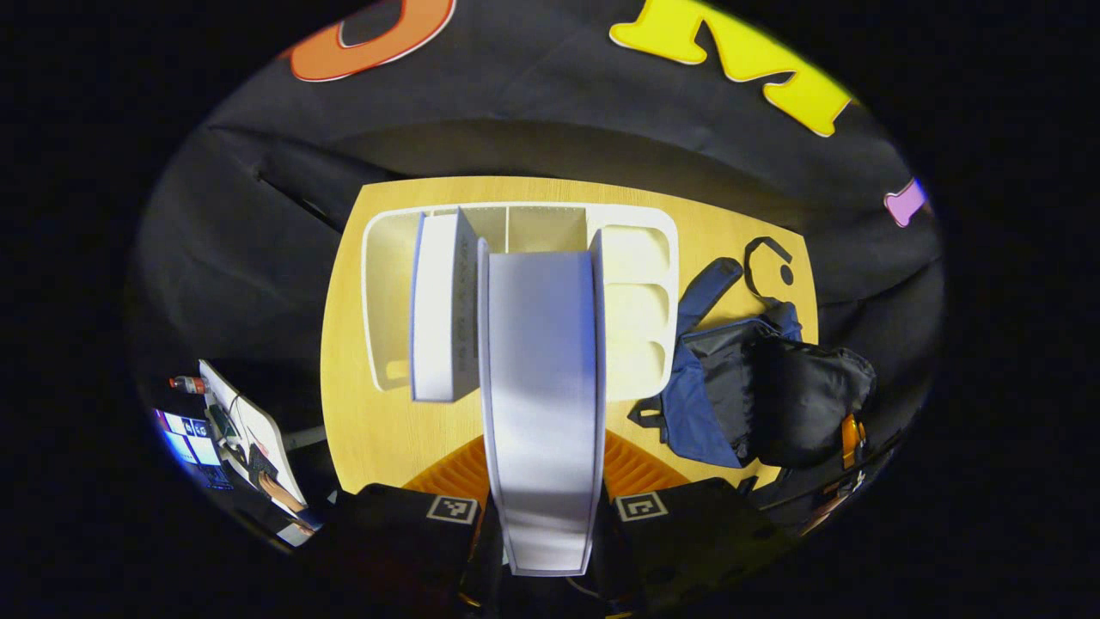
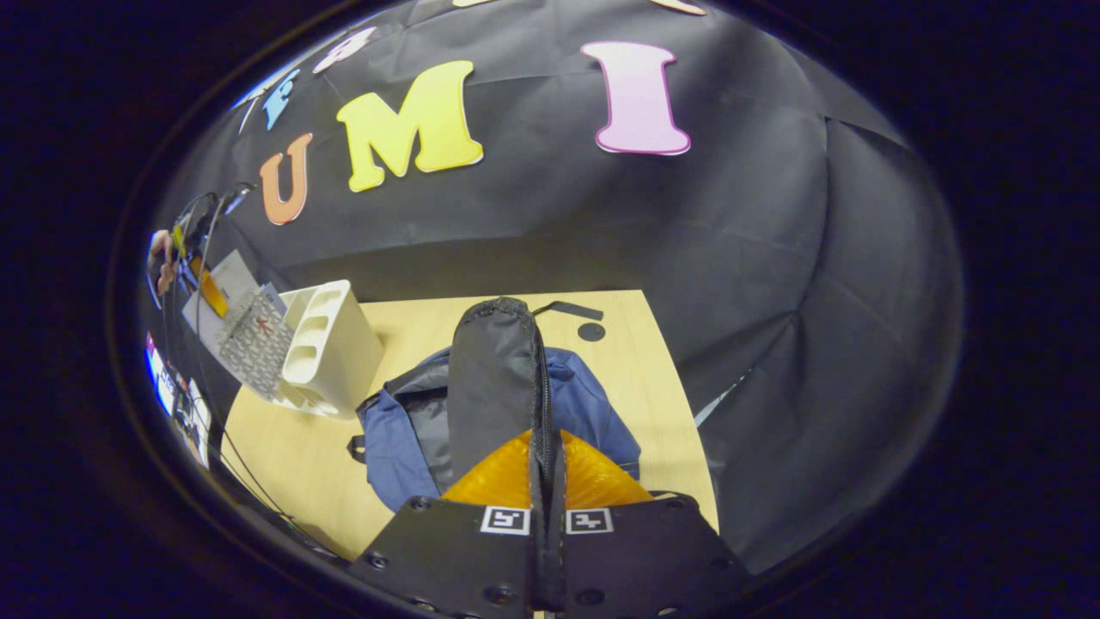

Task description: Open the schoolbag, grab two books from the bookshelf and put them into the schoolbag.

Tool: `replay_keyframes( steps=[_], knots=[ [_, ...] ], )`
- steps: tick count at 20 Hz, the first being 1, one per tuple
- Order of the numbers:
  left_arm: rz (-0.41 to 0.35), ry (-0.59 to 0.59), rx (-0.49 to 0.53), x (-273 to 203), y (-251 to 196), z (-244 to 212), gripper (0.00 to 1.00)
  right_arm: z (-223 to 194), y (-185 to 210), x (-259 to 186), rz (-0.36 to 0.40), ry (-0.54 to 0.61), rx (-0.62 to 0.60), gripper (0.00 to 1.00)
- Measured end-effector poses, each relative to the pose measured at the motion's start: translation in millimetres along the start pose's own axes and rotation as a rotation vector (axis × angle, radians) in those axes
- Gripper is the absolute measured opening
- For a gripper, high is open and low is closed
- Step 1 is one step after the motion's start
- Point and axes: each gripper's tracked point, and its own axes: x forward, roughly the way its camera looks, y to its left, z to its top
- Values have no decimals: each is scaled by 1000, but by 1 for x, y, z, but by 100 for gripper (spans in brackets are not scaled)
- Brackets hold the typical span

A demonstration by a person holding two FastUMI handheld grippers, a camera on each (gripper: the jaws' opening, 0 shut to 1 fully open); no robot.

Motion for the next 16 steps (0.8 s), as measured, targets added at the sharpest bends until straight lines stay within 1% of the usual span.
replay_keyframes(
  steps=[1, 3, 5, 8, 9, 10, 11, 12, 14, 16],
  knots=[
    [-37, -26, -9, -23, 9, -21, 44, 0, 2, -2, 1, -2, 1, 1],
    [-108, -41, -50, -36, 7, -43, 44, -2, 4, -4, 2, -1, 7, 1],
    [-216, -49, -112, -42, -8, -60, 43, -2, 5, -6, 0, 3, 12, 1],
    [-399, -108, -184, -45, -41, -64, 43, -4, 9, -10, -1, 9, 13, 1],
    [-458, -132, -198, -45, -52, -64, 47, -4, 11, -11, -3, 8, 9, 1],
    [-509, -156, -207, -43, -64, -63, 43, -5, 12, -11, -6, 12, 1, 1],
    [-550, -179, -209, -39, -77, -61, 40, -5, 13, -12, -7, 12, -6, 1],
    [-585, -202, -202, -33, -90, -63, 43, -6, 14, -12, -9, 13, -11, 1],
    [-636, -245, -163, -18, -115, -74, 44, -5, 16, -14, -7, 17, -8, 1],
    [-671, -275, -117, 3, -144, -87, 44, -4, 16, -15, -8, 19, 13, 1]
  ],
)
